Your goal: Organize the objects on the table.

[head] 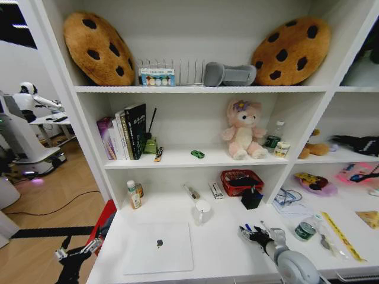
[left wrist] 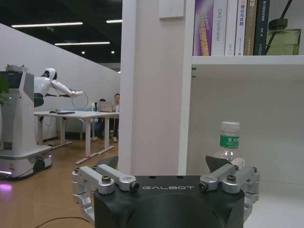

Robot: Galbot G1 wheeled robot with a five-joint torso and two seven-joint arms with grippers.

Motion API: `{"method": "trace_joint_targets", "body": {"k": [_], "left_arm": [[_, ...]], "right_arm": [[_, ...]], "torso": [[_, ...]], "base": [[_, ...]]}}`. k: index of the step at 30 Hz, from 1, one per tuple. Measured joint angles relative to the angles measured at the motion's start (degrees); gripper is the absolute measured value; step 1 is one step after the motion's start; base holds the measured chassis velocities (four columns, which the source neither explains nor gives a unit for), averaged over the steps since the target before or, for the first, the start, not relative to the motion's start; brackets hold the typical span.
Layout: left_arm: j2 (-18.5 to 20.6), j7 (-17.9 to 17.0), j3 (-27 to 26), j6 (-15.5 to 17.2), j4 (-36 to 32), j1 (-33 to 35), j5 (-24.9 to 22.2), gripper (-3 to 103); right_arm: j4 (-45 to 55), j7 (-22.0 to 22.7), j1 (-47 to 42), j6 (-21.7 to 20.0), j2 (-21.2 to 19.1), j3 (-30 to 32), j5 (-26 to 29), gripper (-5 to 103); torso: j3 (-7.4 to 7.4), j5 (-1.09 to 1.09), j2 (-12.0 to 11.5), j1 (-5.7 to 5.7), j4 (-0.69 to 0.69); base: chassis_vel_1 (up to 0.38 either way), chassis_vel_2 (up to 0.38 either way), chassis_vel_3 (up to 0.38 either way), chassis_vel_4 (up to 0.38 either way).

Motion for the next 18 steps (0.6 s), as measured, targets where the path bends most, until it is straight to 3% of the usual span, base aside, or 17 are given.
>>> {"method": "trace_joint_targets", "body": {"k": [7, 9, 10, 11, 15, 18], "left_arm": [[0.0, -0.1, -0.2, 0.0, -0.2, 0.2, -0.1, 100], [-0.1, -0.1, -0.2, 0.0, -0.2, 0.1, -0.1, 100], [-0.1, -0.1, -0.2, 0.0, -0.2, 0.1, -0.2, 100], [-0.1, -0.1, -0.2, 0.0, -0.2, 0.1, -0.2, 100], [-0.4, -0.2, 0.0, 0.0, -0.3, 0.1, -0.1, 100], [-0.4, -0.2, 0.0, 0.0, -0.4, 0.1, -0.1, 100]], "right_arm": [[0.6, 0.0, 0.1, 0.0, -0.2, 0.2, 0.3, 35], [0.9, 0.0, -0.2, 0.0, -0.2, 0.5, 0.3, 35], [1.1, 0.0, -0.3, 0.0, -0.2, 0.6, 0.3, 25], [1.1, 0.0, -0.3, 0.0, -0.2, 0.6, 0.3, 25], [2.3, 0.0, -0.6, 0.0, -0.3, 1.3, 0.4, 4], [3.2, 0.0, -0.6, 0.0, -0.4, 1.7, 0.6, 2]], "torso": [[0.00, 0.03, 0.0, 0.00, 0.00], [0.00, 0.02, 0.0, 0.00, 0.00], [0.00, 0.02, 0.0, 0.00, 0.00], [0.00, 0.02, 0.0, 0.00, 0.00], [0.00, 0.02, 0.0, 0.00, 0.00], [0.00, 0.02, 0.0, 0.00, 0.00]], "base": [[0.000, 0.000, 0.000, 0.000], [0.000, 0.000, 0.000, 0.000], [0.000, 0.000, 0.000, 0.000], [0.000, 0.000, 0.000, 0.000], [0.000, 0.000, 0.000, 0.000], [0.000, 0.000, 0.000, 0.000]]}}
